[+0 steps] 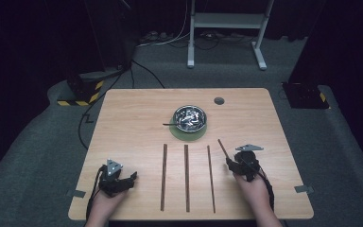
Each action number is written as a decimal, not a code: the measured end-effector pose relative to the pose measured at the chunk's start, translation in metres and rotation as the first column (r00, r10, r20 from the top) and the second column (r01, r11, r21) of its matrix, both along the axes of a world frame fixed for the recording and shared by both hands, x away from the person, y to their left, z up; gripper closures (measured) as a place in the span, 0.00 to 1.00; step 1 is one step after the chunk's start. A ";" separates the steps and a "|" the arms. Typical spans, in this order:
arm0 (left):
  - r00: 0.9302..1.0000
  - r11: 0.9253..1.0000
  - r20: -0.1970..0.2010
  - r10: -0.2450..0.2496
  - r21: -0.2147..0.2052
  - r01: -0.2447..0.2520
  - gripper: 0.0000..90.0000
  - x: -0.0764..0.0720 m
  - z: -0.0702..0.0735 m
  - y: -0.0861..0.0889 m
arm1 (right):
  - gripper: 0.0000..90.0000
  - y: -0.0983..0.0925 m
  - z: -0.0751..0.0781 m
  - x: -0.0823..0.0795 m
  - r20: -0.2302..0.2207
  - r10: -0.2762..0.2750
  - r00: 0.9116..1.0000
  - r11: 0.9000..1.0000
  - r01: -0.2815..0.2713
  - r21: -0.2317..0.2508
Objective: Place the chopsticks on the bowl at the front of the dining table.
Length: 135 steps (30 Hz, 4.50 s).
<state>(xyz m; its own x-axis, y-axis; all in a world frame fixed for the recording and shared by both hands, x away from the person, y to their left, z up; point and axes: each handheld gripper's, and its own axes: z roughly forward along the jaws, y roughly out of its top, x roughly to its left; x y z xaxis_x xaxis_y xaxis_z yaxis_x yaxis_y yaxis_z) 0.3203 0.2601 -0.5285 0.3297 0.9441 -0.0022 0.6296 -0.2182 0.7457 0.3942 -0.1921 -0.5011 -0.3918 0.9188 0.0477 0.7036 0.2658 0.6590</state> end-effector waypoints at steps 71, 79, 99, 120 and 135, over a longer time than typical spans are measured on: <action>1.000 1.000 0.001 -0.016 -0.004 0.016 0.27 0.000 0.000 -0.001 | 0.94 0.020 0.038 0.000 -0.017 0.066 0.998 0.996 -0.067 -0.066; 0.999 0.999 -0.001 -0.032 -0.003 0.032 0.27 0.002 0.000 -0.002 | 0.94 0.028 0.056 0.003 0.017 0.074 0.997 0.995 -0.073 -0.064; 0.999 0.999 -0.008 -0.051 0.001 0.051 0.22 0.003 0.000 -0.003 | 0.94 0.071 0.076 0.040 0.052 0.100 0.994 0.993 -0.097 -0.061; 0.999 0.999 -0.029 -0.045 0.003 0.045 0.11 0.005 -0.001 -0.005 | 0.94 0.110 0.081 0.084 0.061 0.097 0.993 0.994 -0.093 -0.053; 0.998 0.998 -0.026 -0.061 0.007 0.061 0.11 0.004 -0.001 -0.005 | 0.94 0.127 0.070 0.119 0.046 0.061 0.997 0.997 -0.058 -0.060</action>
<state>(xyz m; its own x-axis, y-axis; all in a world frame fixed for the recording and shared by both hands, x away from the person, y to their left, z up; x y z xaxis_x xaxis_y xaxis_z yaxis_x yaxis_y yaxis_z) 0.3248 0.2548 -0.5297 0.3862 0.9224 -0.0044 0.6341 -0.2621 0.7275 0.5131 -0.0652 -0.4316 -0.4461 0.8946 -0.0259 0.6533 0.3452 0.6738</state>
